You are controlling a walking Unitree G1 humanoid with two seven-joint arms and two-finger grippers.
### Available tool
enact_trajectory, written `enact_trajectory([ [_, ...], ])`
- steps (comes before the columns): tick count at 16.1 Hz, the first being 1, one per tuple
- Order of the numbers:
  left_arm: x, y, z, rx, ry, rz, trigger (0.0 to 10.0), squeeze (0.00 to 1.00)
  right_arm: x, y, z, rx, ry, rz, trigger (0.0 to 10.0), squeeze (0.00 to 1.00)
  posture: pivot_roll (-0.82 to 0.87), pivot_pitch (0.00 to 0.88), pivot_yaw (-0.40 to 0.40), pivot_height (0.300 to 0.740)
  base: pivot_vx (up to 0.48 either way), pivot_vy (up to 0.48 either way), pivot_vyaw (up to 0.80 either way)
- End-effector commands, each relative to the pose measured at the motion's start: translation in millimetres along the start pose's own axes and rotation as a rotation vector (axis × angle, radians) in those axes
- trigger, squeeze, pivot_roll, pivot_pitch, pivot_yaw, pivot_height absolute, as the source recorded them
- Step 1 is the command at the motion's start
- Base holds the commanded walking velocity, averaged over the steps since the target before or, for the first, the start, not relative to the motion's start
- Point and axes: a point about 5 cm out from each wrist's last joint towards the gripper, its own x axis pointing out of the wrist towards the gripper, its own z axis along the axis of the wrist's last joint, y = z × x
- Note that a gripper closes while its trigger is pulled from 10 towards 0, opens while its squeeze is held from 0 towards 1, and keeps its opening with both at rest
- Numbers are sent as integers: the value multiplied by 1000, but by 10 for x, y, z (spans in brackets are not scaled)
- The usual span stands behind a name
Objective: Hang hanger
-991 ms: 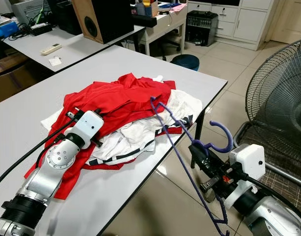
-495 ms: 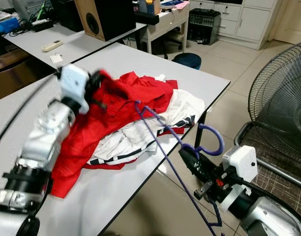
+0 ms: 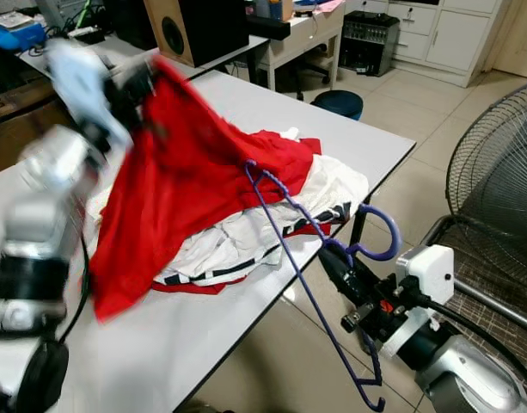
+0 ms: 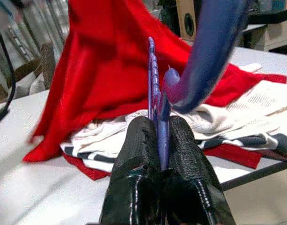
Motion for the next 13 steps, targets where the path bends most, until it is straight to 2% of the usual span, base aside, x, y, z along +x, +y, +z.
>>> enact_trajectory([
  [1, 4, 52, 37, -4, -8, -5, 0, 0, 36, 16, -10, 21, 8, 30, 10000, 0, -79, 5, 128, 740, 0, 0, 0],
  [2, 10, 46, 53, -5, -15, -17, 0, 0, 52, 10, -18, 23, 13, 34, 10000, 0, -79, 4, 129, 740, 0, 0, 0],
  [4, 19, -49, 85, -17, -35, -114, 0, 0, 200, -49, -18, 36, 13, 59, 10000, 0, -73, 0, 129, 740, 0, 0, 0],
  [7, 9, -91, 59, -4, -14, -152, 0, 0, 328, -108, 27, 63, -12, 71, 10000, 0, -66, 0, 122, 740, 0, 0, 0],
  [8, -3, -113, 3, 25, 30, -174, 0, 0, 395, -81, 52, 65, -6, 149, 10000, 0, -61, 0, 116, 740, 0, 0, 0],
  [10, -35, -176, -69, 35, 68, -222, 0, 0, 435, -25, 71, 62, 2, 216, 10000, 0, -59, 0, 111, 740, 0, 0, 0],
  [13, -74, -282, -229, 33, 154, -257, 0, 0, 494, 26, 118, 5, -4, 250, 10000, 0, -59, 0, 108, 740, 0, 0, 0],
])
